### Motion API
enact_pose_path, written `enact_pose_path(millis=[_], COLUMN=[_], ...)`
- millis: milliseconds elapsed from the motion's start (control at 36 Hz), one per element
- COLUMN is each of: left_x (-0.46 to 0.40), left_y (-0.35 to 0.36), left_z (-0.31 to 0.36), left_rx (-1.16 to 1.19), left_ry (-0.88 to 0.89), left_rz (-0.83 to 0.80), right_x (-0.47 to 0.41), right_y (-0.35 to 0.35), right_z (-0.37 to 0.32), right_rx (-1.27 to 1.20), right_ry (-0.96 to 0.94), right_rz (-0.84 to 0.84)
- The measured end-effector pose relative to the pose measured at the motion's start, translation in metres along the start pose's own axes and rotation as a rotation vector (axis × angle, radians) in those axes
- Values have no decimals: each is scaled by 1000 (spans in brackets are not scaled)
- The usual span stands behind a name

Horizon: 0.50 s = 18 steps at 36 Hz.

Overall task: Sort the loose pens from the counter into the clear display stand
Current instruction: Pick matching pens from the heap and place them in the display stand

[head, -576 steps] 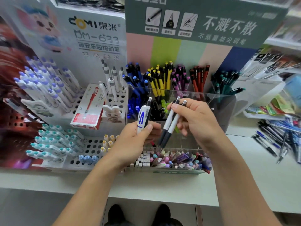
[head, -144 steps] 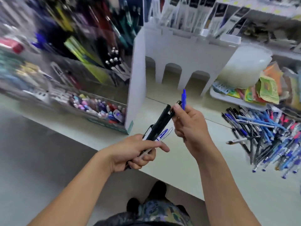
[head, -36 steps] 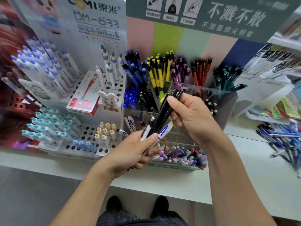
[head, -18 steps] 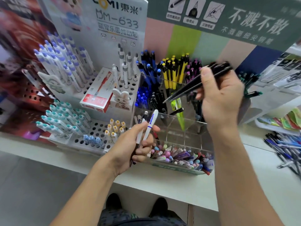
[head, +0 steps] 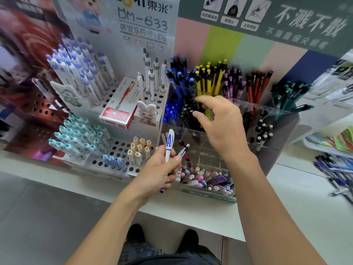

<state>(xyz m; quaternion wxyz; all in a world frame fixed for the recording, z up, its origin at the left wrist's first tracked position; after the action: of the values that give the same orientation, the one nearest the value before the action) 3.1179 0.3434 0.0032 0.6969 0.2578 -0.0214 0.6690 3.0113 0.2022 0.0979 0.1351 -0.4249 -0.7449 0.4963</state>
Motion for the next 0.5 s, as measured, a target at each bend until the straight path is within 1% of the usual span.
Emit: enact_pose_path(millis=[83, 139, 167, 194, 222, 250, 333, 361, 389, 417, 444, 472, 500], left_x=[3, 4, 4, 5, 5, 6, 7, 7, 6, 4, 3, 0, -4], left_y=[0, -2, -1, -1, 1, 3, 11, 13, 15, 16, 17, 16, 12], left_z=[-5, -7, -9, -10, -11, -11, -14, -15, -15, -16, -16, -17, -17], left_rx=[-87, -127, -116, -98, -82, -63, 28, 44, 49, 46, 39, 17, -31], left_ry=[-24, -39, -54, -71, -88, -103, -128, -130, -128, -120, -109, -86, -51], left_rz=[32, 42, 21, -14, -56, -101, -203, -213, -216, -206, -174, -106, -1], right_x=[7, 20, 29, 39, 48, 55, 76, 83, 88, 91, 91, 89, 87], right_y=[0, -6, -9, -10, -7, 2, 40, 51, 59, 62, 62, 56, 48], right_z=[1, -2, -6, -9, -10, -9, -1, 3, 7, 12, 16, 20, 25], right_rx=[101, 42, -8, -68, -143, -236, -685, -851, -976, -1029, -1032, -1005, -978], right_ry=[-59, -93, -106, -103, -70, 2, 317, 410, 480, 518, 535, 523, 493], right_rz=[113, 270, 335, 363, 335, 250, -167, -288, -361, -385, -351, -254, -118])
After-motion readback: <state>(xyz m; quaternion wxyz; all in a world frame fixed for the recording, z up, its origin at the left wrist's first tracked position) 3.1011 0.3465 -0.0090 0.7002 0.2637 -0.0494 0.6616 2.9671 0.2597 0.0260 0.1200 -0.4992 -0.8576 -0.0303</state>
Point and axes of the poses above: each hand's wrist, its own x-axis away from the middle knuckle, its own y-axis out of the palm, z = x × y, the point moved 4 cm from there along -x, towards the middle knuckle, and after that the axes turned 11 degrees about -z, right-handed, at the moved point
